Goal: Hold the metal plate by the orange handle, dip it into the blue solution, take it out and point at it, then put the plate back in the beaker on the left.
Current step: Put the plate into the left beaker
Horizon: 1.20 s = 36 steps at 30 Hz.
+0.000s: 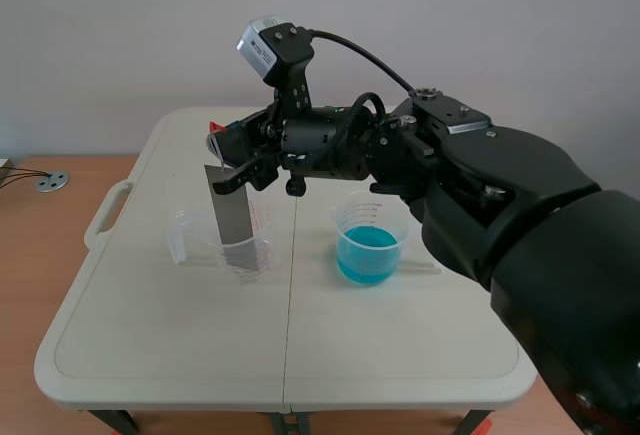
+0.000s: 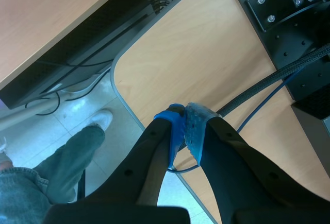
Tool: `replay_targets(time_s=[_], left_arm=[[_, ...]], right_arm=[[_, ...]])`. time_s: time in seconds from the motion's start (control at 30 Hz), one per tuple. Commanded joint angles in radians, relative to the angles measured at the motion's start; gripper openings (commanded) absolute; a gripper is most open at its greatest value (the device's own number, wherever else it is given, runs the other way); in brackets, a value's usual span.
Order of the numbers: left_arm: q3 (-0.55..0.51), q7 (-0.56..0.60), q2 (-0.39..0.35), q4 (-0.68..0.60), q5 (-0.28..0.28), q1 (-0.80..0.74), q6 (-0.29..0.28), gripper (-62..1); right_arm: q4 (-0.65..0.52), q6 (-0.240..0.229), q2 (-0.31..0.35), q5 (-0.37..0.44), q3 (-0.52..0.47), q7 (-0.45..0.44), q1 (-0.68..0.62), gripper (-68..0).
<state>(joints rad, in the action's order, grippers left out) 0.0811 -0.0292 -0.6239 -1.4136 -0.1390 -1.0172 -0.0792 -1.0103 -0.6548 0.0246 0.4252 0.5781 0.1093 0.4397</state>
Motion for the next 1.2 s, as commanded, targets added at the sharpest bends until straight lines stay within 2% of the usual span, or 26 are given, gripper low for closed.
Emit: replay_targets(time_s=[0.0, 0.13, 0.27, 0.3, 0.33, 0.37, 0.4, 0.5, 0.53, 0.57, 0.7, 0.83, 0.93, 1.17], left_arm=[[-0.001, 0.006, -0.006, -0.007, -0.006, -0.013, -0.002, -59.2], [-0.001, 0.006, -0.006, -0.007, -0.006, -0.013, -0.002, -59.2], [-0.001, 0.006, -0.006, -0.007, -0.006, -0.012, -0.002, -59.2], [-0.001, 0.006, -0.006, -0.007, -0.006, -0.012, -0.002, -58.0], [-0.001, 0.006, -0.006, -0.007, -0.006, -0.012, -0.002, -54.2], [-0.001, 0.006, -0.006, -0.007, -0.005, -0.012, -0.002, -47.9], [-0.001, 0.005, -0.006, -0.007, -0.005, -0.013, -0.002, -38.9], [-0.001, 0.014, -0.006, -0.007, 0.022, -0.01, -0.006, -1.0], [-0.001, 0.016, -0.006, -0.007, 0.022, -0.01, -0.015, 1.4], [-0.001, 0.027, -0.006, -0.007, 0.022, -0.01, -0.02, 1.4], [-0.001, 0.04, -0.006, -0.007, 0.022, -0.01, -0.02, 1.4], [-0.001, 0.032, -0.006, -0.007, 0.021, -0.01, -0.02, 1.4], [-0.001, 0.033, -0.005, -0.007, 0.021, -0.01, -0.02, 1.4], [-0.011, 0.042, -0.006, -0.009, 0.022, -0.007, -0.019, 1.4]], right_arm=[[-0.008, -0.003, -0.008, -0.014, 0.001, 0.0, 0.026, -58.1], [-0.008, -0.003, -0.008, -0.033, -0.002, 0.0, 0.028, -46.1], [-0.008, 0.01, -0.008, -0.033, -0.014, 0.0, 0.029, -25.2], [-0.008, 0.016, -0.008, -0.033, -0.02, 0.0, 0.029, -21.2], [-0.008, 0.022, -0.008, -0.033, -0.027, 0.0, 0.029, -18.5], [-0.008, 0.03, -0.008, -0.033, -0.035, 0.0, 0.029, -16.0], [-0.008, 0.036, -0.008, -0.033, -0.044, 0.002, 0.029, -13.4], [-0.009, 0.054, -0.008, -0.031, -0.072, 0.008, 0.029, -5.8], [-0.01, 0.054, -0.008, -0.029, -0.083, 0.008, 0.029, -2.7], [-0.013, 0.054, -0.008, -0.029, -0.096, 0.012, 0.029, -0.9], [-0.044, 0.053, 0.003, -0.027, -0.144, 0.069, 0.028, -1.0], [-0.114, 0.054, 0.035, 0.022, -0.161, 0.106, 0.013, -1.0], [-0.199, 0.056, 0.074, 0.063, -0.169, 0.122, -0.022, -1.0], [-0.43, 0.057, 0.17, 0.065, -0.206, 0.155, -0.181, -1.0]])
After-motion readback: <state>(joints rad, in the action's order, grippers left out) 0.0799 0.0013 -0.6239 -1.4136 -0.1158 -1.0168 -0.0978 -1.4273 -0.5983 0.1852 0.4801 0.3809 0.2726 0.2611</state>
